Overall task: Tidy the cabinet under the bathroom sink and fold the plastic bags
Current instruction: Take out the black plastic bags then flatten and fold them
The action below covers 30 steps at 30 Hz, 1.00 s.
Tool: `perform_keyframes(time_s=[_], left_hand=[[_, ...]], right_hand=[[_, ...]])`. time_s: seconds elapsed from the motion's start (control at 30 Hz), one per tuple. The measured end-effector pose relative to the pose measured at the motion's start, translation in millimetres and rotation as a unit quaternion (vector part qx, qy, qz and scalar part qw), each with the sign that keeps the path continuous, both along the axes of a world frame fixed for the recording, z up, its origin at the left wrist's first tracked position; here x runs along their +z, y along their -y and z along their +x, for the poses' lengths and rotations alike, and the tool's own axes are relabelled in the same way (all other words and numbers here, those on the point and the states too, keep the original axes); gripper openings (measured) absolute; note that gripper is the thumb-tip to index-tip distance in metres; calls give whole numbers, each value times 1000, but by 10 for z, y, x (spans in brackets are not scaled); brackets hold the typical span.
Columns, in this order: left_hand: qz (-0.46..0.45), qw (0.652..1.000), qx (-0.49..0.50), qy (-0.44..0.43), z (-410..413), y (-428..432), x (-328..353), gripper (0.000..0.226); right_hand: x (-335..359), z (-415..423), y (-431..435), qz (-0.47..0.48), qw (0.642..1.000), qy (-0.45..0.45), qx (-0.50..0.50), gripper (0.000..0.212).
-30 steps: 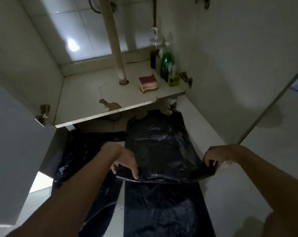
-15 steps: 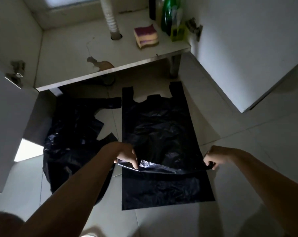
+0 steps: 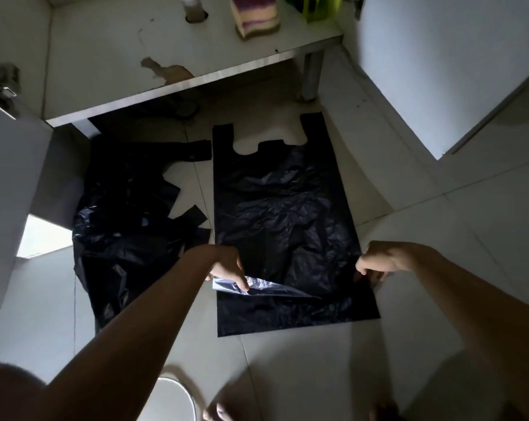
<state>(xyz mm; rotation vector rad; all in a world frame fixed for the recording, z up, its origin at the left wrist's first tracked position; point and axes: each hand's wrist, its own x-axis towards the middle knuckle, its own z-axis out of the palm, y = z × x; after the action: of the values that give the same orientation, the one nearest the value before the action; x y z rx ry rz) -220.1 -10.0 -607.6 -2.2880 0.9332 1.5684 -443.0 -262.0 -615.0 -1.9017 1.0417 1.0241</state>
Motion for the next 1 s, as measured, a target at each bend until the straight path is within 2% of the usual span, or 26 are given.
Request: perform_keyframes(time_s=[0.1, 0.17, 0.2, 0.27, 0.3, 0.37, 0.43, 0.53, 0.63, 0.77, 0.9, 1.0], left_hand=[[25, 999, -4, -37, -36, -20, -41, 48], [10, 998, 11, -60, -29, -15, -50, 44], [-25, 999, 11, -41, -6, -6, -68, 39], [-114, 991, 13, 68, 44, 26, -146, 32], [-157, 980, 24, 124, 49, 40, -208, 33], [-219, 957, 43, 187, 10, 67, -349, 47], [-190, 960, 12, 204, -58, 77, -486, 62], [-114, 969, -35, 218, -116, 30, -658, 71], [-148, 955, -28, 255, -159, -39, -736, 71], [-182, 949, -16, 256, -232, -103, -784, 71], [-192, 948, -33, 252, -151, -120, -691, 64], [-191, 921, -26, 338, 14, -202, -499, 63]], right_hand=[[12, 49, -20, 36, 999, -16, 22, 26], [-19, 58, -32, 15, 999, 16, 42, 20], [-50, 65, -31, -11, 997, 53, 58, 17], [-136, 79, -58, -77, 985, 135, 79, 15], [-189, 82, -103, -104, 976, 172, 86, 18], [-332, 85, -209, -133, 961, 219, 103, 40], [-450, 77, -317, -153, 954, 209, 153, 55], [-549, 28, -411, -212, 939, 167, 213, 58], [-585, -1, -429, -277, 908, 207, 236, 58], [-659, -26, -430, -311, 889, 206, 266, 61], [-635, 96, -454, -312, 891, 180, 275, 54], [-517, 376, -507, -304, 897, 167, 275, 51]])
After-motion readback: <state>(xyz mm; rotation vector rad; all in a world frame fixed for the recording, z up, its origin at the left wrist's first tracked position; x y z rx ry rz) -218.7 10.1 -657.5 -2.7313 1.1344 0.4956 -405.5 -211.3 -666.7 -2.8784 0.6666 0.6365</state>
